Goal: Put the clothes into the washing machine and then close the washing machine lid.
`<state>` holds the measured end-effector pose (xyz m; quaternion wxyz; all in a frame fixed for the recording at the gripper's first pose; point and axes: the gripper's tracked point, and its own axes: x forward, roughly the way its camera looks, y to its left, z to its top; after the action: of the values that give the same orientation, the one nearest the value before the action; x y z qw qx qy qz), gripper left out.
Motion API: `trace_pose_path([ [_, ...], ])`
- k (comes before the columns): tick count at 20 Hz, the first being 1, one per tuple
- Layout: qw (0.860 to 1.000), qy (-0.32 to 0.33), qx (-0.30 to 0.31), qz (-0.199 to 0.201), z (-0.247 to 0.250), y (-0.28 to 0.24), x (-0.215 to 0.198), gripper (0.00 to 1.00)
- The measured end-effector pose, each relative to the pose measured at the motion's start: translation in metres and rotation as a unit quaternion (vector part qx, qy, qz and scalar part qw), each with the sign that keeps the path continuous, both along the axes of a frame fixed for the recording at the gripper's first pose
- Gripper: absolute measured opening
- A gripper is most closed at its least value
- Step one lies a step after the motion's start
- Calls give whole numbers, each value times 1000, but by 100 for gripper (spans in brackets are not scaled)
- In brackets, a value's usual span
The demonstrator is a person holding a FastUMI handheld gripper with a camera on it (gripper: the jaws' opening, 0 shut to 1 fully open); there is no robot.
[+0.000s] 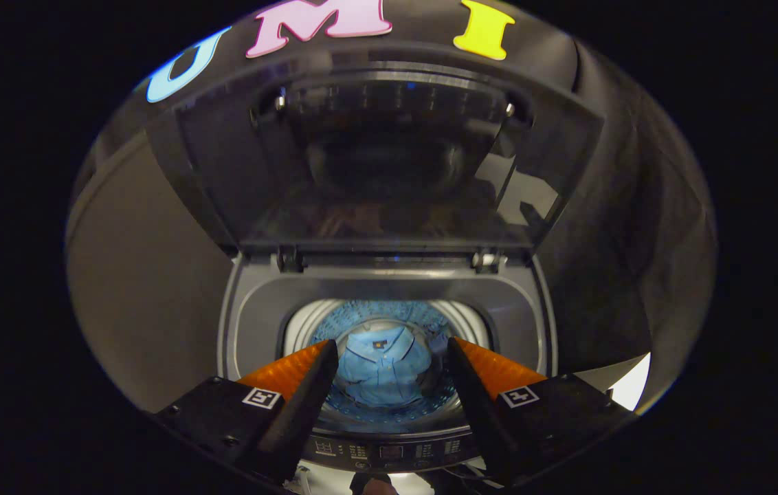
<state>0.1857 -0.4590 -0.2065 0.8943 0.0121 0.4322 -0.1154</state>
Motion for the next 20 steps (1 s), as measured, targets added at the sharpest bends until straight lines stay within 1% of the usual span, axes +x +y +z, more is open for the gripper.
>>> trace_pose_path([
  [3, 999, -30, 11, -2, 40, 1, 13, 100],
  [9, 996, -90, -8, 4, 121, -5, 41, 99],
  [12, 993, -119, -17, 9, 153, -7, 58, 99],
  [15, 990, -138, -24, 14, 171, -10, 84, 100],
  [17, 988, -149, -30, 15, 184, -15, 94, 99],
  [20, 988, -154, -17, 7, 195, -19, 119, 99],
])
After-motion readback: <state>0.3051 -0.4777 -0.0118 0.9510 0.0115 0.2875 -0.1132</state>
